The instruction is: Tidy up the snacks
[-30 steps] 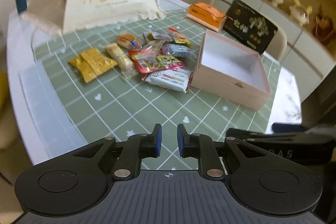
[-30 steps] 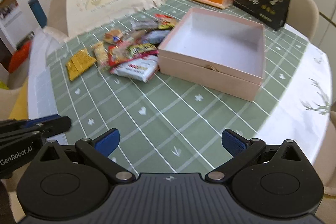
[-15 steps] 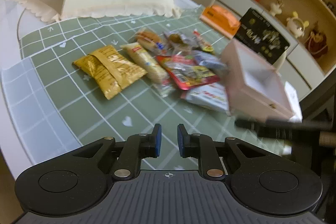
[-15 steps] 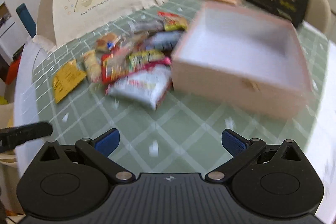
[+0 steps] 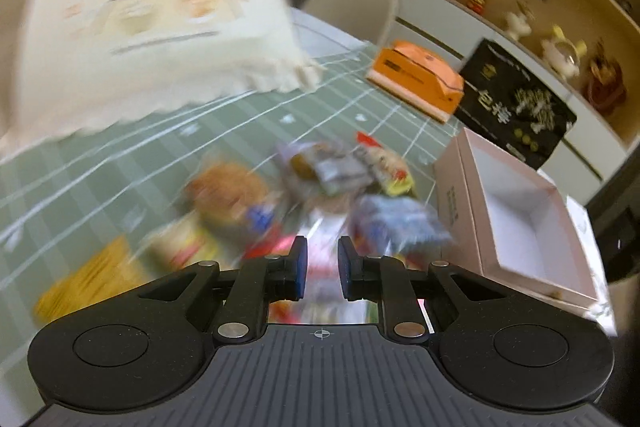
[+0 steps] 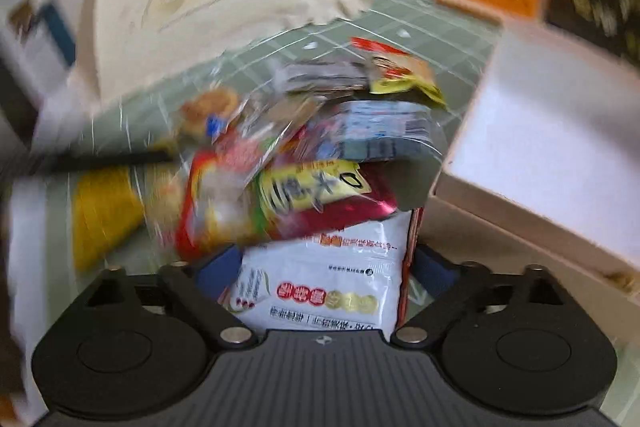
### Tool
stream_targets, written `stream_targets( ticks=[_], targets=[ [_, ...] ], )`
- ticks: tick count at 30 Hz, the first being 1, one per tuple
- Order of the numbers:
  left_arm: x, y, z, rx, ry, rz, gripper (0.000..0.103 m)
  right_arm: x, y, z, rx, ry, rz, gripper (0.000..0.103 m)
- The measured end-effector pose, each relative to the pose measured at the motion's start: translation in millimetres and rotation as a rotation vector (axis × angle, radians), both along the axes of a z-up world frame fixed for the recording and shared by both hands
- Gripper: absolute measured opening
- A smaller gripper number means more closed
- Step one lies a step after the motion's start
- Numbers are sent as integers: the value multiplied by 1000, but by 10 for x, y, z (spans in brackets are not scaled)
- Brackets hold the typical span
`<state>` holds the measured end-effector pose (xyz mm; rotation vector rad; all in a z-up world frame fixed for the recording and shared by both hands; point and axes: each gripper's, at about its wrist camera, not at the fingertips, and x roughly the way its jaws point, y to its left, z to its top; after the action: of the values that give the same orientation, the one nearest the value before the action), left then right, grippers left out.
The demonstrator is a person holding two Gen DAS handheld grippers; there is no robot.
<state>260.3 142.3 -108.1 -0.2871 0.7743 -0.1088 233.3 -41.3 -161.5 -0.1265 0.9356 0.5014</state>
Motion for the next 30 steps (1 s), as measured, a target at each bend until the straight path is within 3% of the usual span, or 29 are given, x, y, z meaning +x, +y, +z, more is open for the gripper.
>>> stream_targets(
  ticks=[3, 7, 11, 13, 15, 17, 19, 22, 25, 27, 30],
  targets=[
    [338, -213, -114, 107, 10, -118, 20, -161, -187, 6, -1, -8, 49, 84],
    [398, -337, -198, 201, 14, -173, 22, -399, -486, 53, -36, 24, 70, 83],
    [31, -328, -163, 144, 52, -258, 22, -614, -804, 131, -5, 29, 108, 85],
    [-198, -274, -192, 122, 87, -280, 22, -675, -878, 202, 31, 22, 122, 100],
    [-482, -175, -229, 76, 135, -275, 22, -673, -875, 227, 44, -1, 114, 103],
    [-712, -39, -222, 18, 163, -224, 22, -624, -785, 184, 15, -8, 93, 103],
    [-931, 175, -160, -40, 161, -113, 22, -594, -683, 127, -1, -14, 80, 103],
    [-1114, 632, -114, -138, 167, 155, 22, -617, -569, 56, -11, -13, 68, 103],
    [-1135, 1088, -195, -210, 206, 408, 22, -610, -443, -20, -117, -14, 42, 103],
    [-1060, 1234, -199, -230, 174, 474, 22, -614, -453, -23, -104, 0, 33, 103],
    [-801, 1259, -160, -144, 131, 480, 23, -672, -483, -29, -106, -1, 43, 103]
  ],
)
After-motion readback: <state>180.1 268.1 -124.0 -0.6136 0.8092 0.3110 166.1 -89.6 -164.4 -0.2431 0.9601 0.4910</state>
